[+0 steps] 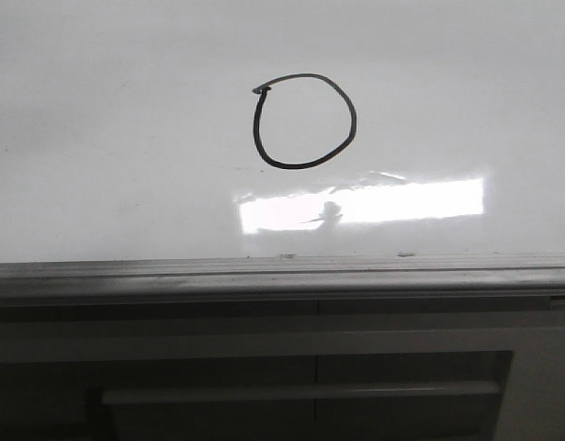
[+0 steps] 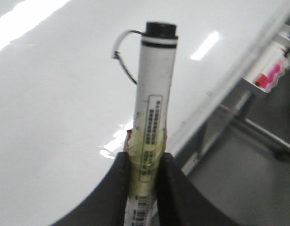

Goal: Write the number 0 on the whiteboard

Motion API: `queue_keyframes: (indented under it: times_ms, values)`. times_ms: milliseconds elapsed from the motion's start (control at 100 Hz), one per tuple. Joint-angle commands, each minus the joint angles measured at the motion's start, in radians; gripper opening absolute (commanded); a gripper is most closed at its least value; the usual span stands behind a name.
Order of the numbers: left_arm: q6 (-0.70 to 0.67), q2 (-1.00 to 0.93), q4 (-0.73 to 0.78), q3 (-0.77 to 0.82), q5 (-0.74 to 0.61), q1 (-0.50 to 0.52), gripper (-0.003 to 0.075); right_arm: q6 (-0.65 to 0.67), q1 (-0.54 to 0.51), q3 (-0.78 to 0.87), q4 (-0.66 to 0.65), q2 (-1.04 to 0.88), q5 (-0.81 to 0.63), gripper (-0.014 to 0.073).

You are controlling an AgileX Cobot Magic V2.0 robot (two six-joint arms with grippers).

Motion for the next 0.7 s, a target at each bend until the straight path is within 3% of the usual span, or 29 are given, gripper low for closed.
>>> queue_keyframes:
  times_ms: [0, 200, 390, 520, 690]
  values:
    - [-0.230, 0.029, 0.186, -0.026, -0.081, 0.033, -0.0020, 0.014, -0.067, -0.015, 0.002, -0.055, 0.007, -0.0057]
    - [-0.319, 0.158, 0.231, -0.026, -0.185, 0.122, -0.0020, 0.014, -0.157, 0.107, 0.002, -0.155, 0.010, -0.0055]
    - [-0.522, 0.297, 0.230, -0.026, -0.384, 0.267, -0.0020, 0.053, -0.161, 0.215, 0.002, -0.216, 0.002, -0.0055]
    - [-0.548, 0.376, 0.203, -0.026, -0.510, 0.324, -0.0020, 0.075, -0.161, 0.263, 0.002, -0.240, 0.002, -0.0055]
    - [-0.548, 0.461, 0.213, -0.026, -0.524, 0.333, -0.0020, 0.077, -0.161, 0.283, 0.002, -0.252, 0.007, -0.0055]
